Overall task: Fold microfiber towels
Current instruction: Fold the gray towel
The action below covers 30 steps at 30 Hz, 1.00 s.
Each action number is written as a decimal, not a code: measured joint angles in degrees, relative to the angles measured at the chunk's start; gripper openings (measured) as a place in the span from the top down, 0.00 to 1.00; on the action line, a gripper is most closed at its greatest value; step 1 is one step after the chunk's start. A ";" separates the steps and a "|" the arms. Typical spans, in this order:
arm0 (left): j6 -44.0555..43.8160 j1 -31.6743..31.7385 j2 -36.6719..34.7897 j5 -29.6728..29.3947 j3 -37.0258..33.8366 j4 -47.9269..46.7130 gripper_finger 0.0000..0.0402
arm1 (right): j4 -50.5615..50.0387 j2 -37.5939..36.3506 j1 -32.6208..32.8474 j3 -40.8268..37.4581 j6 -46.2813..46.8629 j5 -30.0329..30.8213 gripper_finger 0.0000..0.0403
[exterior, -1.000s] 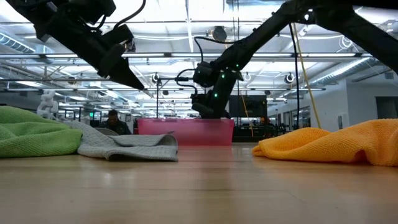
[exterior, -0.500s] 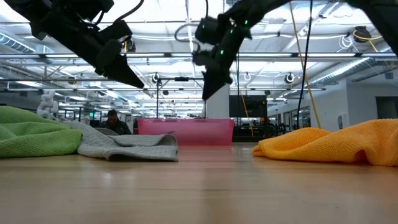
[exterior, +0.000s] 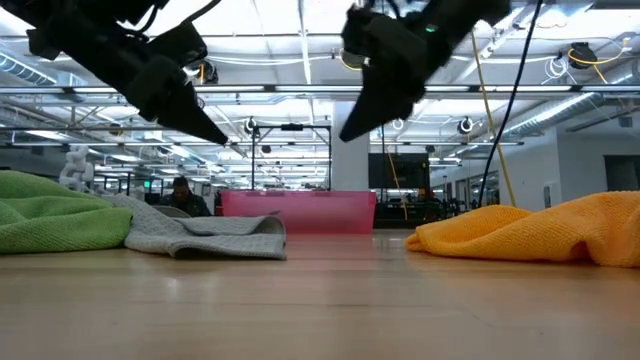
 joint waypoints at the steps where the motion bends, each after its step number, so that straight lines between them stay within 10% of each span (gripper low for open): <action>1: -0.55 -0.91 1.02 -0.88 0.00 0.10 0.82 | 3.05 -0.34 1.35 -2.37 0.91 1.10 1.00; 15: 2.30 -9.72 21.72 -5.08 -0.02 7.31 0.49 | 25.17 -0.42 11.47 -19.12 10.93 11.39 1.00; 30: 3.12 -9.96 26.70 -7.00 0.11 10.45 0.52 | 36.98 1.30 13.97 -22.53 12.47 14.48 1.00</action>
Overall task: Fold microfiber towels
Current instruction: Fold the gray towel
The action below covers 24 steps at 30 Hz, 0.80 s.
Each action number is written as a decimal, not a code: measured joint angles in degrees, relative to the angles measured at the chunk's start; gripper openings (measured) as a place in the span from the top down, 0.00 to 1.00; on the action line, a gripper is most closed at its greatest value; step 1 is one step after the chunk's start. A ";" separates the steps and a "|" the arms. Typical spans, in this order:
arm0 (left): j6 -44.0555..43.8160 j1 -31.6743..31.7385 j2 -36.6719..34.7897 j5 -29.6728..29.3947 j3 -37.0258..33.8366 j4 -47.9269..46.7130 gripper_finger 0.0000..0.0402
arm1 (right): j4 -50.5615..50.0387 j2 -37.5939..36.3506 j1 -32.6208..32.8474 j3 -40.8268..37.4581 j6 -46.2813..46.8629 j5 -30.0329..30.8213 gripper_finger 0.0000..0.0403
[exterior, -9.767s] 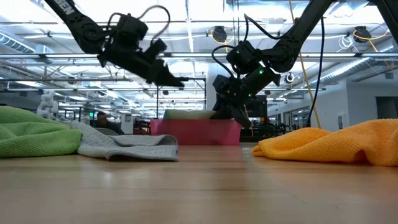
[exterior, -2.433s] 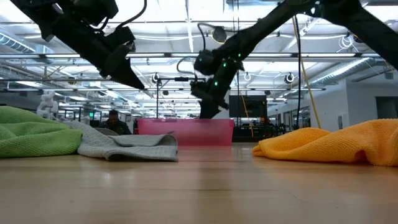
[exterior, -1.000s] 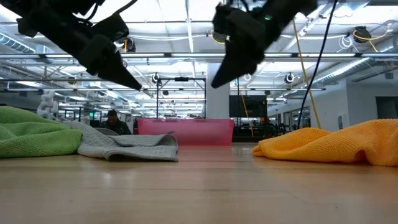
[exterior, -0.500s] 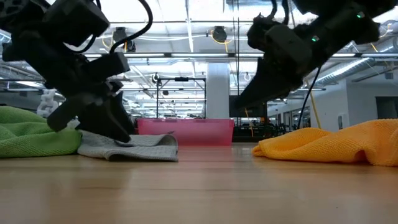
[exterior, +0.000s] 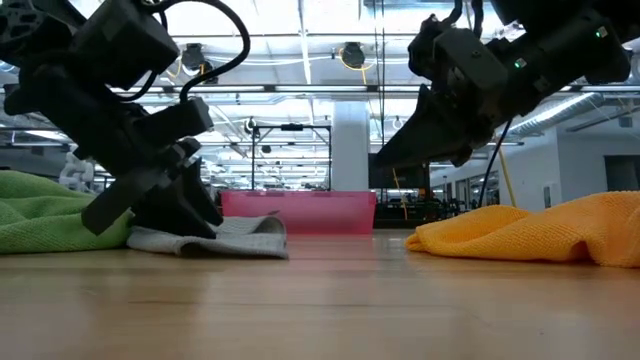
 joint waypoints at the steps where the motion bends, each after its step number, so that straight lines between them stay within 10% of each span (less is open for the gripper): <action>1: 0.84 0.01 0.00 -0.55 -0.02 -0.20 0.51 | 1.24 0.63 0.02 0.00 -0.42 -0.02 1.00; 8: 3.61 1.22 0.02 -1.66 -0.04 -0.59 0.49 | 6.04 3.71 -0.87 0.00 -2.51 -0.09 1.00; 19: 0.63 1.91 0.17 6.04 -0.11 2.23 0.82 | 9.87 6.65 0.39 0.00 -2.05 -0.25 1.00; 24: 2.75 -2.14 -0.89 -0.64 0.36 3.20 0.80 | 10.14 7.09 0.35 0.02 -1.55 -0.24 1.00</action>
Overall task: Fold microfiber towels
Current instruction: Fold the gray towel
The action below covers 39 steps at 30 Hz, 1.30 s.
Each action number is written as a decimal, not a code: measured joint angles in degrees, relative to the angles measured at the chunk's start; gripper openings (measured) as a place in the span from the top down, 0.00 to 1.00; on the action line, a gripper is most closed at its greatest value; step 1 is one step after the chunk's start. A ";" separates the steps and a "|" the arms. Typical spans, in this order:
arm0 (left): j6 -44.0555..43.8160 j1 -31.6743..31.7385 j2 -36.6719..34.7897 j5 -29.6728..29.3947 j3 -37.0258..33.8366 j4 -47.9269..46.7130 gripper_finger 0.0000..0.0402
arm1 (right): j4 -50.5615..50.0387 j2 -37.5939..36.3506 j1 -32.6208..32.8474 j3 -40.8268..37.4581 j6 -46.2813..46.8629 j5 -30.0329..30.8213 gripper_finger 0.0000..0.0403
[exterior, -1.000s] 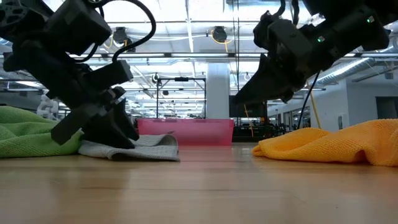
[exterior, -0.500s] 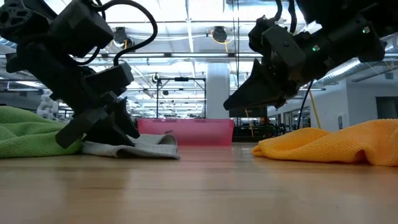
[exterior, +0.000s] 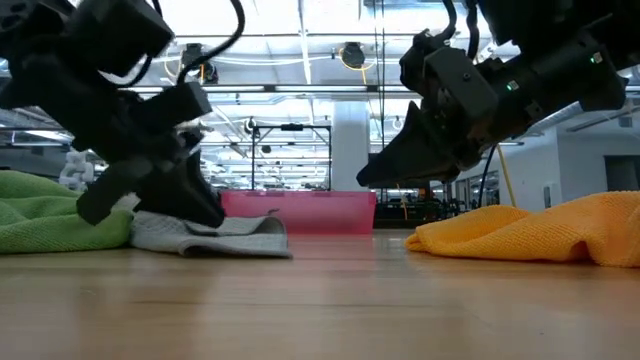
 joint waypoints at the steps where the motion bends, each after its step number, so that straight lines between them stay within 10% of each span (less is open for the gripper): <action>1: 0.43 -0.72 0.05 -1.97 0.05 -0.03 0.78 | 0.15 0.00 0.02 0.00 -0.04 0.00 1.00; 14: -1.97 2.41 0.93 -4.20 0.01 -3.10 0.61 | 2.90 0.00 -0.07 0.02 -0.72 0.13 1.00; 39: 1.71 5.17 2.70 0.17 -0.08 4.31 0.98 | 3.43 0.00 0.01 0.02 0.61 1.52 1.00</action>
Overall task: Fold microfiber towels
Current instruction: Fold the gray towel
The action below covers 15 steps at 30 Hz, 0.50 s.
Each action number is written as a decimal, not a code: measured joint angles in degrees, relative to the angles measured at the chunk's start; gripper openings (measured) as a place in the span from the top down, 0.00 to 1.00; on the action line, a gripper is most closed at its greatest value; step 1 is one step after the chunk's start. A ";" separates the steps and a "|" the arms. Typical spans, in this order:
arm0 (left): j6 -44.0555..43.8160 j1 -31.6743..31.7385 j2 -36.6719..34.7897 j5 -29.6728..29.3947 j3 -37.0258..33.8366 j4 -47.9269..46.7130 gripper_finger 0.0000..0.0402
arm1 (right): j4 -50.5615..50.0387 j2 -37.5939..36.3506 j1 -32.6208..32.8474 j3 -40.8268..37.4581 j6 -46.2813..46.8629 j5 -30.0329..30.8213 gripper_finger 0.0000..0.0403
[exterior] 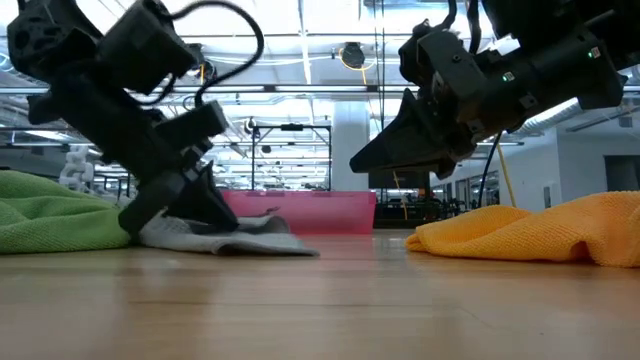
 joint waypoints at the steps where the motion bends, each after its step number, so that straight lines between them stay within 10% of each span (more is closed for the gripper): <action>1: -0.01 -0.42 -0.36 0.00 0.20 0.07 0.99 | -0.01 0.00 0.05 0.00 0.28 0.29 1.00; 15: 2.56 -7.42 -9.21 -1.70 4.32 -0.38 0.98 | 0.42 5.10 2.26 3.14 4.94 3.47 0.90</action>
